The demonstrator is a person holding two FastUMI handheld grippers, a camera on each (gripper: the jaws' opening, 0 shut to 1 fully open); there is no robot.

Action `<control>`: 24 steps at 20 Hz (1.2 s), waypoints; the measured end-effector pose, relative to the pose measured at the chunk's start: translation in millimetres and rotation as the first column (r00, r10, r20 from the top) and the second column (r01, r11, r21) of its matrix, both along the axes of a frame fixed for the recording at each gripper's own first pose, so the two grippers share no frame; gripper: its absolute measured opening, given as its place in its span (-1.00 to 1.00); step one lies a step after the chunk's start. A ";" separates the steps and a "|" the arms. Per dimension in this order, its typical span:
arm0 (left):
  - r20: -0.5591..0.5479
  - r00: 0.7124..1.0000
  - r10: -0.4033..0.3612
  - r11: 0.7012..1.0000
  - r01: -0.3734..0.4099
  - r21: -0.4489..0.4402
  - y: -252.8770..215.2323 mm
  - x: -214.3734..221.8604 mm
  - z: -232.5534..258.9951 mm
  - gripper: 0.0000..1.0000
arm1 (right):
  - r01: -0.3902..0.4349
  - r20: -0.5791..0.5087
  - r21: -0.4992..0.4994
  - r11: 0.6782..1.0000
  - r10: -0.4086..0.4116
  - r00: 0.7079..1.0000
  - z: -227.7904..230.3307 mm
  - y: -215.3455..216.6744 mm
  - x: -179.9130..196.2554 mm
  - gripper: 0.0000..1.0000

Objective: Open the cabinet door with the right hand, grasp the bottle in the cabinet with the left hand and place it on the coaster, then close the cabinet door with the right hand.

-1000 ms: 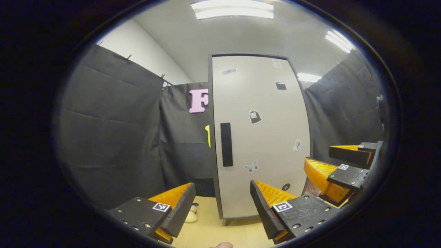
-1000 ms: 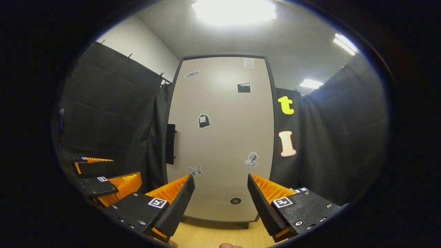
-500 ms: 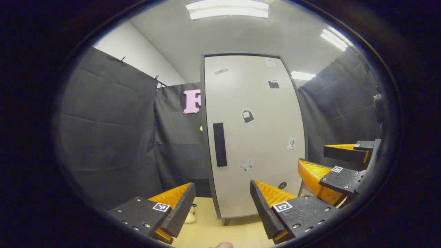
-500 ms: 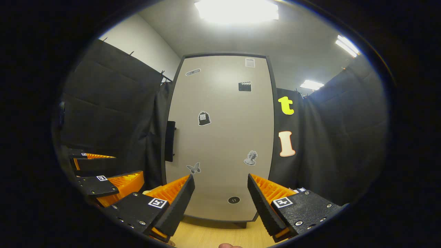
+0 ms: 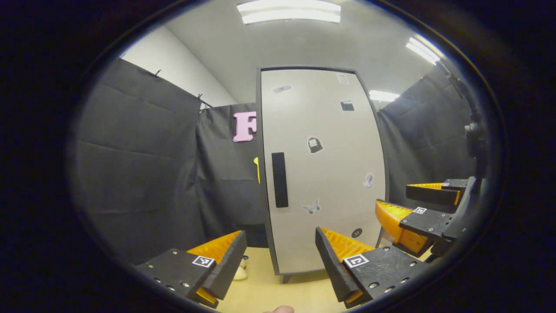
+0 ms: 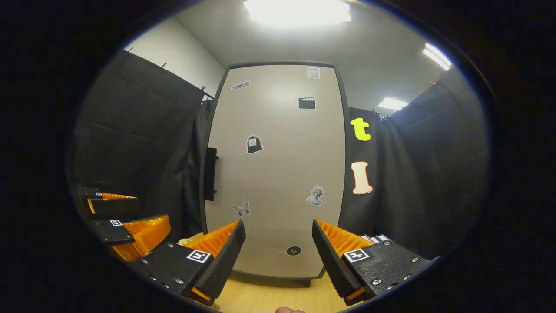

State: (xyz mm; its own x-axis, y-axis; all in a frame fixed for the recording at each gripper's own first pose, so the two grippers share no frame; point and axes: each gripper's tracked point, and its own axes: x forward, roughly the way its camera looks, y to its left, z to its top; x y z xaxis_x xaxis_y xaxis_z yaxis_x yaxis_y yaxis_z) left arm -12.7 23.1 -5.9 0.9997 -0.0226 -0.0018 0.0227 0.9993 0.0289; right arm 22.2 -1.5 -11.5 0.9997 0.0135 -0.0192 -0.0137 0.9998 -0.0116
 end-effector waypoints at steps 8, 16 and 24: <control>-0.016 1.000 -0.014 1.000 0.014 0.013 8.4 -12.1 -8.6 0.87 | -0.028 -0.024 0.023 0.999 0.028 0.999 4.5 5.7 33.5 0.91; -0.018 1.000 -0.011 0.998 0.012 0.066 21.8 -43.3 -15.5 0.87 | -0.075 0.015 0.007 0.997 0.074 0.997 23.0 42.1 73.2 0.91; -0.063 0.998 0.025 0.998 -0.021 0.061 39.8 -64.3 -36.9 0.87 | -0.168 0.012 0.059 0.984 0.168 0.986 30.6 128.5 127.7 0.91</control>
State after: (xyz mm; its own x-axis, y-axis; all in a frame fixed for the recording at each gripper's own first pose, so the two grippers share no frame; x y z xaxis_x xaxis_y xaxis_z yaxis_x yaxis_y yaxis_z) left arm -77.0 62.8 -42.8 0.9978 0.0023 -0.0660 0.0035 0.9961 0.0880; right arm 149.9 126.9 19.1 0.9833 0.1821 -0.0059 -0.1816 0.9822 0.0474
